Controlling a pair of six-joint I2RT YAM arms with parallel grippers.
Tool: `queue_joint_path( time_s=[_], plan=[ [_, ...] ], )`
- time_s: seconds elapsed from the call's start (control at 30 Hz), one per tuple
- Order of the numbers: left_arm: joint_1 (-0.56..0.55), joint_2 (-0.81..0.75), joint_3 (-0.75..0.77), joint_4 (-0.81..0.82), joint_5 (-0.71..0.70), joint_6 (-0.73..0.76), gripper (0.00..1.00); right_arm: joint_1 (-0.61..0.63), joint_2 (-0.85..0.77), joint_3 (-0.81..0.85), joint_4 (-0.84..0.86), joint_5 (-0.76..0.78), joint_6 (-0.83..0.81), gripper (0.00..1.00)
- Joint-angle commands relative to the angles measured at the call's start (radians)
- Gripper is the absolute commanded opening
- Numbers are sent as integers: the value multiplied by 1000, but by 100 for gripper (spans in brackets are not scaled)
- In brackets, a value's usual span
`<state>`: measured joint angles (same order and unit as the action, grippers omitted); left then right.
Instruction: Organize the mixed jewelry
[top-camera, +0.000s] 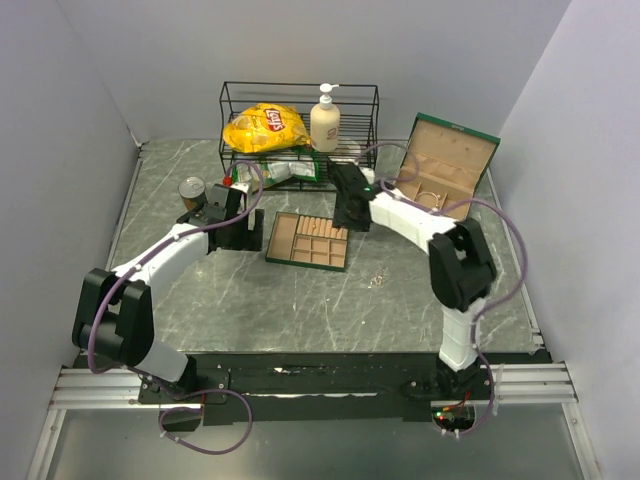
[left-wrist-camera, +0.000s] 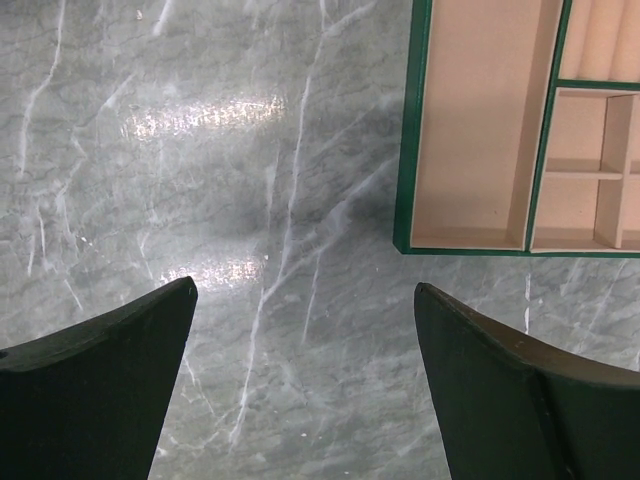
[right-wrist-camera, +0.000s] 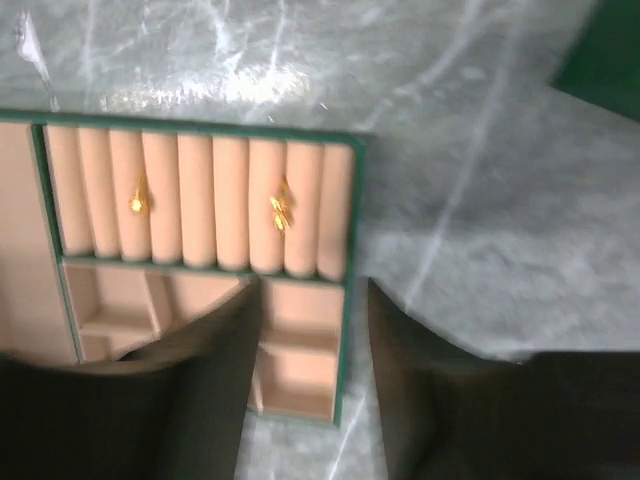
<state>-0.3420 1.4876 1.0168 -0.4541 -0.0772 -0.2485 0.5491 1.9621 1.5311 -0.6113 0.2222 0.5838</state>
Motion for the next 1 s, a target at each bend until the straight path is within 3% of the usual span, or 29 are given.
queue_joint_path(
  time_s=[0.0,0.17,0.43,0.63,0.97],
  plan=[
    [-5,-47,25,11,-35,8,96,-57,-150,-142,117,-42,4,60],
    [-5,-98,16,28,-78,-2,96,-77,-177,-310,238,-210,48,64],
    [-5,-236,-46,81,-179,-17,96,-74,-128,-373,392,-371,126,65],
    [-5,-312,-70,107,-242,-26,96,-48,-51,-310,410,-431,117,66],
    [-6,-328,-78,97,-272,-28,96,23,110,-60,354,-484,93,65]
  ],
)
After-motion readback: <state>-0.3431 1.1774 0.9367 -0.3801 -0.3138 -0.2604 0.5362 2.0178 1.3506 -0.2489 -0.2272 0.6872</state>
